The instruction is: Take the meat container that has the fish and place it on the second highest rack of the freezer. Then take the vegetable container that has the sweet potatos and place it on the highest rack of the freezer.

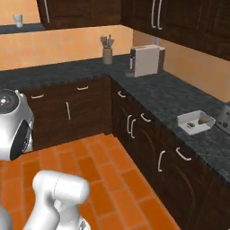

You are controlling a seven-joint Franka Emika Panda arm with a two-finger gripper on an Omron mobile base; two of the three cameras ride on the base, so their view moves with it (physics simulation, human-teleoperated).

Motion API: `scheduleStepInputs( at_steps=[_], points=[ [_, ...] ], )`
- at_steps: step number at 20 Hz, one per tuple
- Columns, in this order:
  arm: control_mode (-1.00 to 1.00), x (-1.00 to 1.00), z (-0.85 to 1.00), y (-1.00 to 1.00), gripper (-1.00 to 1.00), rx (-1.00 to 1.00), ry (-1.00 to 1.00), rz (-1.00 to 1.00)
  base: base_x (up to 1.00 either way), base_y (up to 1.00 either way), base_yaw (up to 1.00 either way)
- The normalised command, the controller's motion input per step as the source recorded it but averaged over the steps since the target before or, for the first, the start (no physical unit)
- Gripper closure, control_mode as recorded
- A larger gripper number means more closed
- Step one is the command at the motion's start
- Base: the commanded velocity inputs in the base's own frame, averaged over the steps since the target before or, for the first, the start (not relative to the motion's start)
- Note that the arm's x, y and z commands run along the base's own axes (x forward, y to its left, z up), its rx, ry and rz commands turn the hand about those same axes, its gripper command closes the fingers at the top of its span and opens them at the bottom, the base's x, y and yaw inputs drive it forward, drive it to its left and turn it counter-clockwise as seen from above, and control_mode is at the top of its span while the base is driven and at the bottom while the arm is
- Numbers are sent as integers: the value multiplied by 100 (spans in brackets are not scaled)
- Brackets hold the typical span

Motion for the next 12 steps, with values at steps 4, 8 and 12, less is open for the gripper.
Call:
scheduleStepInputs(
  at_steps=[4, 8, 12],
  points=[
    [100, 0, 0, 0, -100, 0, 0, 0, 100, 36, -55],
    [100, 0, 0, 0, -100, 0, 0, 0, 100, 27, -58],
    [100, 0, 0, 0, -100, 0, 0, 0, 96, 2, -62]
  ],
)
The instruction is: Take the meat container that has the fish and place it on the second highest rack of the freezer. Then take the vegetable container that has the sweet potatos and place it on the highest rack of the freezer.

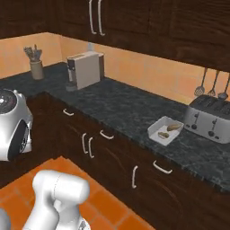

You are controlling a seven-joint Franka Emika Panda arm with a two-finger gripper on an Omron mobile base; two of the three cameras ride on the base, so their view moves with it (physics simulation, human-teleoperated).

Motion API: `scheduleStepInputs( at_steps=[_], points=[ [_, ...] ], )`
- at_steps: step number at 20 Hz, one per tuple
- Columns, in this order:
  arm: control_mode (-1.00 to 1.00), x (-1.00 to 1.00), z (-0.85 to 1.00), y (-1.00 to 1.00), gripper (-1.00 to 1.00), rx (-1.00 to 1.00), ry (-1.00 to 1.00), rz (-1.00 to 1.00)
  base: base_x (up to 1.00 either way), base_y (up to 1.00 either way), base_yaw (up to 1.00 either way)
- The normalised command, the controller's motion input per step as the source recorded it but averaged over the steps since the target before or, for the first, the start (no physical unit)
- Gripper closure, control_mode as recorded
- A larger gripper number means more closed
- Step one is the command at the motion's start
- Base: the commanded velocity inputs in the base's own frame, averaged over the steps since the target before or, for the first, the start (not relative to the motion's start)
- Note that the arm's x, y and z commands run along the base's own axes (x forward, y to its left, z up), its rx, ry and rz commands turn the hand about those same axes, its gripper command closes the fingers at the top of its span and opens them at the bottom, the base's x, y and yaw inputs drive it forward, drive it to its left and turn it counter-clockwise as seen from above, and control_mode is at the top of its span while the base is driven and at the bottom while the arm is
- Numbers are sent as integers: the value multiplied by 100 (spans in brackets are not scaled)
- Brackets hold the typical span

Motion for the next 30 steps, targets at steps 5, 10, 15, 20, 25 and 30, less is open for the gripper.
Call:
scheduleStepInputs(
  at_steps=[5, 10, 15, 20, 25, 30],
  points=[
    [100, 0, 0, 0, -100, 0, 0, 0, 93, 0, -68],
    [100, 0, 0, 0, -100, 0, 0, 0, 90, 4, -64],
    [-100, 9, -39, -36, -100, 7, 4, -13, 9, -2, -27],
    [-100, 48, -100, -100, -100, 2, 20, -9, 0, 0, 0],
    [-100, 37, -100, -100, -100, 0, 19, -8, 0, 0, 0],
    [-100, 25, -68, -29, -100, -1, 3, -1, 0, 0, 0]
  ],
)
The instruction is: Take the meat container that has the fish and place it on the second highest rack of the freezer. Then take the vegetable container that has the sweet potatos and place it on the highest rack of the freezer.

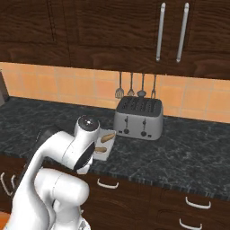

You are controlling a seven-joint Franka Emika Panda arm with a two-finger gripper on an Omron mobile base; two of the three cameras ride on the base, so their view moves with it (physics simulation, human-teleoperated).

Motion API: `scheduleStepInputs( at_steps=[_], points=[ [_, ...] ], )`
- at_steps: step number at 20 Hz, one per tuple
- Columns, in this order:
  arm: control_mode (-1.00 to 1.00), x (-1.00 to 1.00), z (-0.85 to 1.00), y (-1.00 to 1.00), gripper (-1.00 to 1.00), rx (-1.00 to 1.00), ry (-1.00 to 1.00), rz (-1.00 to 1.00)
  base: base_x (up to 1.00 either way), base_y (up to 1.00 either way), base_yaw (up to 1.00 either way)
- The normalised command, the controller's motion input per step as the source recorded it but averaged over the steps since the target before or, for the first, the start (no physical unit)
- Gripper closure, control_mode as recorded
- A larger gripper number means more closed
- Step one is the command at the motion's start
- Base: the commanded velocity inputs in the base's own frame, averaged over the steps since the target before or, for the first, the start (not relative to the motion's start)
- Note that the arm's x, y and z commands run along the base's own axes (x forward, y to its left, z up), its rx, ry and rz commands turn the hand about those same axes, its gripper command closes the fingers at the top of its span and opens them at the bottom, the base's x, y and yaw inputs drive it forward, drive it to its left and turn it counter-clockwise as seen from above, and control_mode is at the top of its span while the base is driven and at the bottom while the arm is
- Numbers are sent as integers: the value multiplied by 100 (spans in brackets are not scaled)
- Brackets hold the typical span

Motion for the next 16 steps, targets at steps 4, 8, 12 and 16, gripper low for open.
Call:
scheduleStepInputs(
  at_steps=[4, 8, 12, 16],
  points=[
    [-100, 83, -50, 11, -100, -1, 17, 1, 0, 0, 0],
    [-100, 84, -14, 34, -100, -8, 27, 1, 0, 0, 0],
    [-100, 75, -12, 18, -100, -2, 20, 0, 0, 0, 0],
    [-100, 53, -22, 0, -100, 0, 13, 0, 0, 0, 0]
  ],
)
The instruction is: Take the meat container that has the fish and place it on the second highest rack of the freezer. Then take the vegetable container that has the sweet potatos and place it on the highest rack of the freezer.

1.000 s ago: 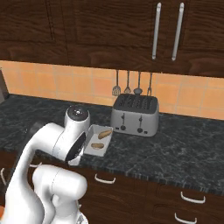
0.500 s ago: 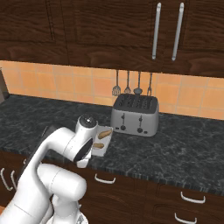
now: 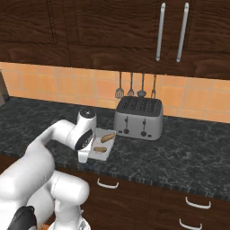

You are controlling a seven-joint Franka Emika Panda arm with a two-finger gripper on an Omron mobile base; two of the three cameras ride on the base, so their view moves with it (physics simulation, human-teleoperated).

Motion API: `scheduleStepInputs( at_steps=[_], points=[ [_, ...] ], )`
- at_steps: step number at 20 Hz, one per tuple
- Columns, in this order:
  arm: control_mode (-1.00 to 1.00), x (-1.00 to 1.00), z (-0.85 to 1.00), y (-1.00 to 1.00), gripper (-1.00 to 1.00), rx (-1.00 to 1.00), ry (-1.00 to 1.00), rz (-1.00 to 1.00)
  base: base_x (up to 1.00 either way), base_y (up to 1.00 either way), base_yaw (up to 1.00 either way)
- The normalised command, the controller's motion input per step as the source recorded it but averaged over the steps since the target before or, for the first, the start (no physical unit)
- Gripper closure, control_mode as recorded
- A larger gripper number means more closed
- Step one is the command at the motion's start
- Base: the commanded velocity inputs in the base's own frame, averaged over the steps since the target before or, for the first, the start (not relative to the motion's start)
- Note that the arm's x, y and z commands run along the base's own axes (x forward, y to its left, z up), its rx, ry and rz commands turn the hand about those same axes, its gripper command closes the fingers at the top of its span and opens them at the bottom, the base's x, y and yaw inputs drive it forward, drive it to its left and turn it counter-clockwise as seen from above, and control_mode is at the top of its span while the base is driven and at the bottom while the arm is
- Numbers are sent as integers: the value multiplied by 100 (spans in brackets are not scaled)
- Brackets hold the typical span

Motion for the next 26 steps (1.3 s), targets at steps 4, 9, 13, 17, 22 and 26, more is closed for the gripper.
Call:
scheduleStepInputs(
  at_steps=[4, 9, 13, 17, 22, 26],
  points=[
    [-100, 22, -48, -2, -100, 0, 2, -3, 0, 0, 0],
    [-100, 19, -54, -1, -100, 0, 0, -7, 0, 0, 0],
    [-100, 11, -59, 2, 100, 0, 0, -9, 0, 0, 0],
    [-100, 0, -42, 26, 100, -3, 0, -1, 0, 0, 0],
    [-100, -19, 5, 14, 100, -2, 3, 0, 0, 0, 0],
    [-100, -93, 90, 0, 100, 0, -10, 0, 0, 0, 0]
  ],
)
